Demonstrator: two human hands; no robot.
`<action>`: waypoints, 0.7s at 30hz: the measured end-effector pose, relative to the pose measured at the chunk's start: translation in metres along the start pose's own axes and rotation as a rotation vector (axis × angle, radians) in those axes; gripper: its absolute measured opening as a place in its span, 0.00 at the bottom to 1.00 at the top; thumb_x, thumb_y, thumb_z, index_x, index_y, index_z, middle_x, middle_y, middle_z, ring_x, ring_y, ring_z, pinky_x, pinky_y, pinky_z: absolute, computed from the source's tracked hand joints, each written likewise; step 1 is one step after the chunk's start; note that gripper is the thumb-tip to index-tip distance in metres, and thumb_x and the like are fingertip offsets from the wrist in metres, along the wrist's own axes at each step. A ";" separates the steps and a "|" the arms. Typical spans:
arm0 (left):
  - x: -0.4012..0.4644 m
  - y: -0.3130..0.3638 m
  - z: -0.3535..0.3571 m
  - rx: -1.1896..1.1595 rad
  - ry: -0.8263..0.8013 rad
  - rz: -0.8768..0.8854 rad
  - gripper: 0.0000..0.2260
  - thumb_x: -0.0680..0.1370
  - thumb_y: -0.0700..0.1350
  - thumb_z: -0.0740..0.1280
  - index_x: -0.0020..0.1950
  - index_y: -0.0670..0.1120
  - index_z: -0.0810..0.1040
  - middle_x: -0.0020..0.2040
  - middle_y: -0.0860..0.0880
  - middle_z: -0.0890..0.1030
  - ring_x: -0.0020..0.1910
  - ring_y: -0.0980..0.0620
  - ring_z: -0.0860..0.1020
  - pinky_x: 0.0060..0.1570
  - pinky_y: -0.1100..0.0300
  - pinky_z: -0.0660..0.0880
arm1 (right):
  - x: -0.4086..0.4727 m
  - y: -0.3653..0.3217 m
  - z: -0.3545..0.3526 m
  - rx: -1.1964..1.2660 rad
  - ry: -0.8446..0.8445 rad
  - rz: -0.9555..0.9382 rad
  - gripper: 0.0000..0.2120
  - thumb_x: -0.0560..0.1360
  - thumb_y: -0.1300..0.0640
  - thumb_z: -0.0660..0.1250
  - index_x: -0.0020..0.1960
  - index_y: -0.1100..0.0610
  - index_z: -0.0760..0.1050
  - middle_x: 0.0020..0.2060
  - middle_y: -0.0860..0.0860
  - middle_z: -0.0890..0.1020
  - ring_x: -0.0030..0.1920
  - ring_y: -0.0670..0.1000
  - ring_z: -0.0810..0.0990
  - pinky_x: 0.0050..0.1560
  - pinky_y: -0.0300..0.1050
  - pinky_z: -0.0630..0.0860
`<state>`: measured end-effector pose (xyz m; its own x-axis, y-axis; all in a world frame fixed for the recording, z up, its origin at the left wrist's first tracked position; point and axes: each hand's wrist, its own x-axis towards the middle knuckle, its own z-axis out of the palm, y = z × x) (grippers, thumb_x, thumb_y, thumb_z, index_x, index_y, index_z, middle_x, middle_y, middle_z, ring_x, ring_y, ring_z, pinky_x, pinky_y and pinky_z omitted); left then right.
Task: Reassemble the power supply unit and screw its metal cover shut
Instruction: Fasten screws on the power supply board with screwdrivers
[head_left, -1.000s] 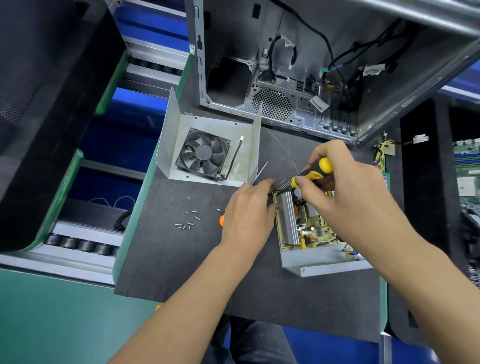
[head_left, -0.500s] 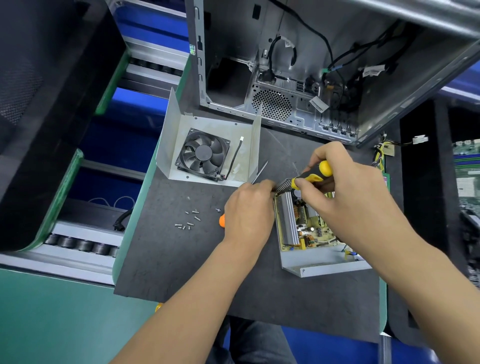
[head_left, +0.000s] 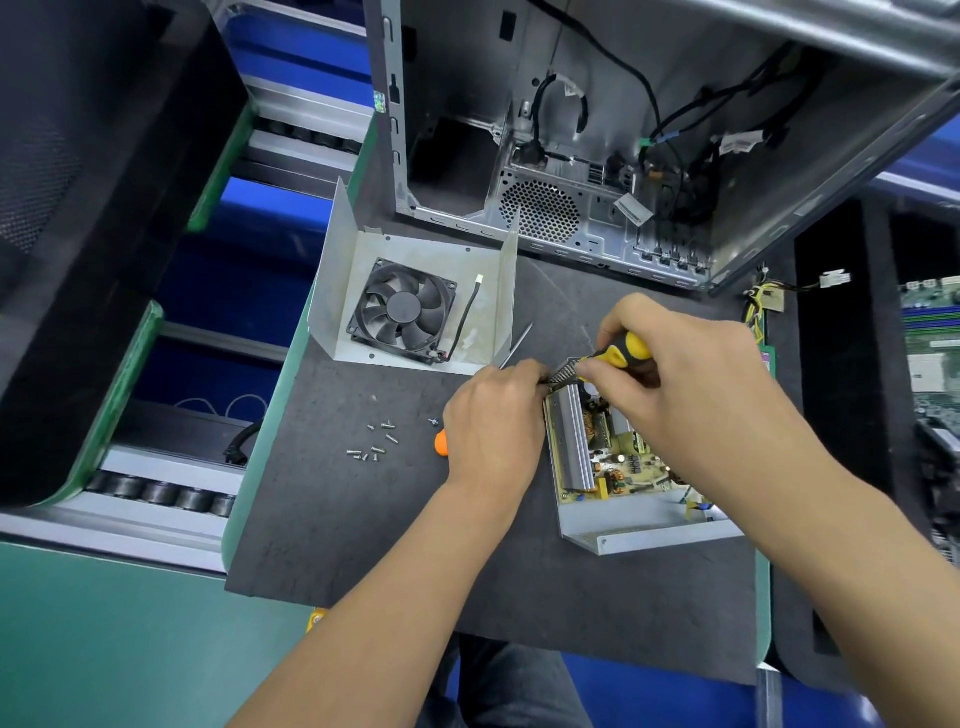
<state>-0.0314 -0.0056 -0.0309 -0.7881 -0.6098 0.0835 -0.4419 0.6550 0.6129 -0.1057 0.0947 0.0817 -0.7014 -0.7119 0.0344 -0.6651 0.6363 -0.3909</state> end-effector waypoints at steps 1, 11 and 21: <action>0.000 0.000 0.000 -0.001 0.003 0.002 0.02 0.75 0.41 0.73 0.46 0.46 0.85 0.33 0.44 0.80 0.34 0.42 0.78 0.30 0.57 0.64 | 0.000 0.000 0.000 -0.004 0.003 0.003 0.11 0.74 0.49 0.73 0.45 0.54 0.73 0.30 0.47 0.75 0.34 0.55 0.75 0.38 0.50 0.74; 0.001 0.000 0.001 0.024 0.024 0.026 0.08 0.66 0.37 0.80 0.39 0.47 0.85 0.27 0.47 0.76 0.26 0.45 0.76 0.24 0.61 0.65 | 0.002 0.002 -0.003 -0.084 -0.031 -0.019 0.15 0.76 0.49 0.71 0.42 0.54 0.65 0.26 0.51 0.72 0.30 0.60 0.70 0.34 0.46 0.66; 0.000 -0.003 0.002 0.031 0.014 0.049 0.08 0.66 0.37 0.80 0.38 0.46 0.84 0.26 0.46 0.75 0.25 0.45 0.75 0.22 0.60 0.65 | 0.000 0.001 -0.001 -0.031 -0.096 -0.032 0.09 0.74 0.53 0.70 0.46 0.52 0.69 0.41 0.49 0.72 0.38 0.57 0.75 0.42 0.55 0.76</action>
<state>-0.0315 -0.0068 -0.0341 -0.8032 -0.5826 0.1244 -0.4158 0.6977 0.5833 -0.1066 0.0952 0.0827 -0.6526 -0.7565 -0.0427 -0.6957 0.6205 -0.3619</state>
